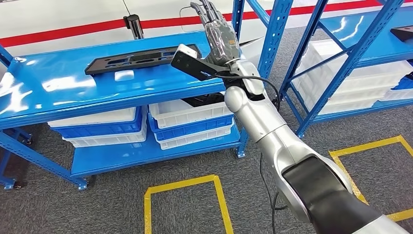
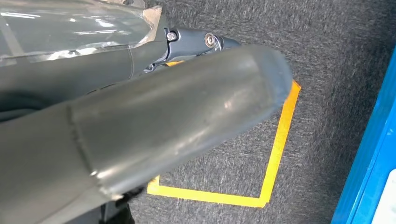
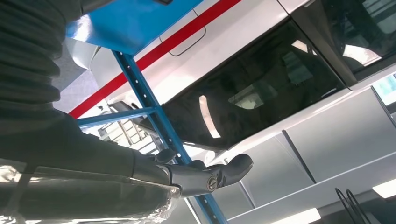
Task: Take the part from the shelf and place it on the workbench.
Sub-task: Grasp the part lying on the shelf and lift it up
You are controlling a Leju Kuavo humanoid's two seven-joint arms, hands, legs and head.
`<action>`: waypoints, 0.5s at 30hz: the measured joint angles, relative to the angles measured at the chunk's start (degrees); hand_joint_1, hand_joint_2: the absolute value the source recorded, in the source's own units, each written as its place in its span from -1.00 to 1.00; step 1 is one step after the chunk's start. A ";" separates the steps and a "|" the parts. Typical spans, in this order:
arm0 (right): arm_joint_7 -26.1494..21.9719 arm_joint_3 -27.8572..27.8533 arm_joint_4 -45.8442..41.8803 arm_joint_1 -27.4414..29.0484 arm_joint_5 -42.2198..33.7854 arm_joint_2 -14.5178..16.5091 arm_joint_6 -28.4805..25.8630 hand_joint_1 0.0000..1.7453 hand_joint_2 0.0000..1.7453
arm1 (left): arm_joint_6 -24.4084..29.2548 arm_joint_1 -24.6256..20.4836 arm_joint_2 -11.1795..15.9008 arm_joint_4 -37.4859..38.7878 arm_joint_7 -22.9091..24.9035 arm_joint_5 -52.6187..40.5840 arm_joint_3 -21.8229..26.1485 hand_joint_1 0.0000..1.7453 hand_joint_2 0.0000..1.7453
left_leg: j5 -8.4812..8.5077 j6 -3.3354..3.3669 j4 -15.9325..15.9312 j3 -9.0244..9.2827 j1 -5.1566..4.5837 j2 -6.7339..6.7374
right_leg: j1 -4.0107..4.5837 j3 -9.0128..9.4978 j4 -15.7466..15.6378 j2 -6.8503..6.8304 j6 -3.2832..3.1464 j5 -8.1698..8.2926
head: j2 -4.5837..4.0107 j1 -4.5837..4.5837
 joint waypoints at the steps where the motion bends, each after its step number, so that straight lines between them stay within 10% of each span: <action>1: -0.08 0.02 0.19 0.01 -0.04 0.03 -0.09 -1.00 1.00 | -0.01 0.00 0.03 0.00 0.03 0.11 0.01 -1.00 -1.00 | 1.42 0.14 -1.21 -0.23 -0.01 0.00 | 0.10 0.39 0.00 0.09 0.03 -0.32 | 0.00 0.00; 5: -0.57 0.10 0.83 -0.29 -0.44 0.37 -0.49 -1.00 1.00 | 0.08 -0.12 0.33 -0.01 0.05 0.46 0.02 -1.00 -1.00 | 9.36 2.14 -15.19 4.89 -0.72 0.08 | 0.39 1.91 -0.25 0.32 0.48 -1.64 | 0.00 0.06; 10: -0.87 0.11 1.47 -0.56 -0.72 0.58 -0.76 -1.00 1.00 | 0.32 -0.40 0.39 -0.01 0.05 0.69 0.05 -1.00 -1.00 | 9.19 3.81 -18.20 7.76 -1.02 -0.03 | 0.83 1.82 1.76 0.29 2.10 -2.14 | 0.00 0.11; 15: -0.88 0.12 2.07 -0.67 -0.77 0.50 -0.81 -1.00 1.00 | 0.36 -0.66 0.21 0.03 0.06 0.70 0.05 -1.00 -1.00 | 8.14 4.11 -18.57 9.32 -0.74 -0.23 | 0.20 -7.74 15.63 0.25 2.49 -6.41 | 0.00 0.16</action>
